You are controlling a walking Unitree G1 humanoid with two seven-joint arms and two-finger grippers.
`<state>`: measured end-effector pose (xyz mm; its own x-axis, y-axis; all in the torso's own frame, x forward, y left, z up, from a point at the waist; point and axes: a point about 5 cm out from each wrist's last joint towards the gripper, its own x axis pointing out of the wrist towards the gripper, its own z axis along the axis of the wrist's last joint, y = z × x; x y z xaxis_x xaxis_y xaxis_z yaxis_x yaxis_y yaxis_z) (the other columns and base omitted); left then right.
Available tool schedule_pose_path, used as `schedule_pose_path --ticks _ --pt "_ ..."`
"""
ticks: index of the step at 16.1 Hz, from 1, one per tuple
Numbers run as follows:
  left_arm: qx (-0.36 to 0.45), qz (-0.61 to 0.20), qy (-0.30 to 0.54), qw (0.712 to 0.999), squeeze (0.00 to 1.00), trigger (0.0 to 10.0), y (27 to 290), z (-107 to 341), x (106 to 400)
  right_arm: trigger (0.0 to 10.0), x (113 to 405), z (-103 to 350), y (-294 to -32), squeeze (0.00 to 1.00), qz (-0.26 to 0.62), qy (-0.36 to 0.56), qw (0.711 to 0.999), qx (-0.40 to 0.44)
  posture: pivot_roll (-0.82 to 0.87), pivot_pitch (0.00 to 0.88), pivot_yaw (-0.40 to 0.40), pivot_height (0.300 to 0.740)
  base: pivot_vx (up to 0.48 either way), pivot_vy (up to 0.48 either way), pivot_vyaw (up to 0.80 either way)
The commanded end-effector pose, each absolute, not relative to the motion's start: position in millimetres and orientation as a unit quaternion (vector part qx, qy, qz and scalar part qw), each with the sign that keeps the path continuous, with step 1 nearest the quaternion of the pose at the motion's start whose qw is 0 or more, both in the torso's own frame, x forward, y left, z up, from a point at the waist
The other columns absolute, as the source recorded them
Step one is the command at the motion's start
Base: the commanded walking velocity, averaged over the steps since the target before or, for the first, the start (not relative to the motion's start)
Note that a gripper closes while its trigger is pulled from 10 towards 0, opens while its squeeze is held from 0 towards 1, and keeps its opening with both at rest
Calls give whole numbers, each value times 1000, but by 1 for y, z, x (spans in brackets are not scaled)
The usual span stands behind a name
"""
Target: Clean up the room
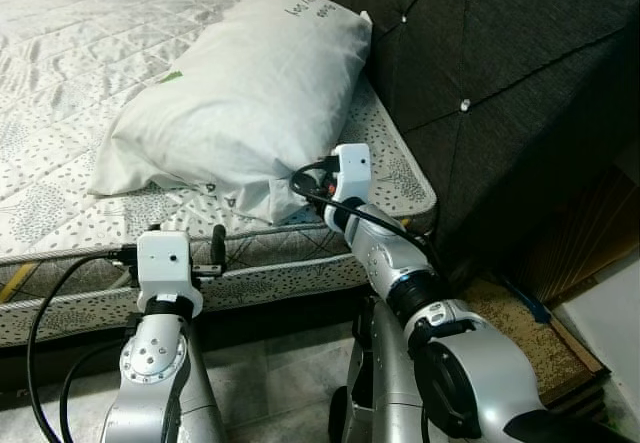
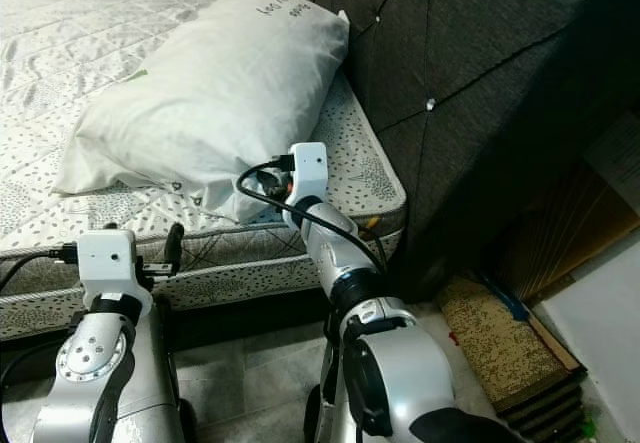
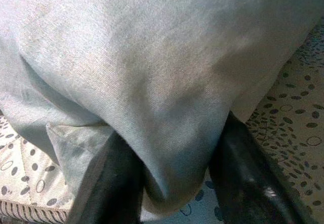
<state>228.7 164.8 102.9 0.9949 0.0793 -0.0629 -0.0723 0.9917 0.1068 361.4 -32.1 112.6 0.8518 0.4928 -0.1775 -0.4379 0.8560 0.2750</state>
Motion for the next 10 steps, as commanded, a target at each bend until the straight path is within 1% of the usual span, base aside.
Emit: schedule_pose_path --ticks 1,7,10 --pt "52 39 33 997 0 10000 165 103 230 0 364 122 -21 0 251 112 955 110 100 0 -122 464 0 0 0" --pt "52 38 35 997 0 10000 165 100 230 0 364 115 -31 0 238 113 960 98 98 0 -114 464 0 0 0" --pt "52 37 36 997 0 10000 165 100 231 0 374 121 -59 0 178 84 977 86 93 0 -106 464 0 0 0"
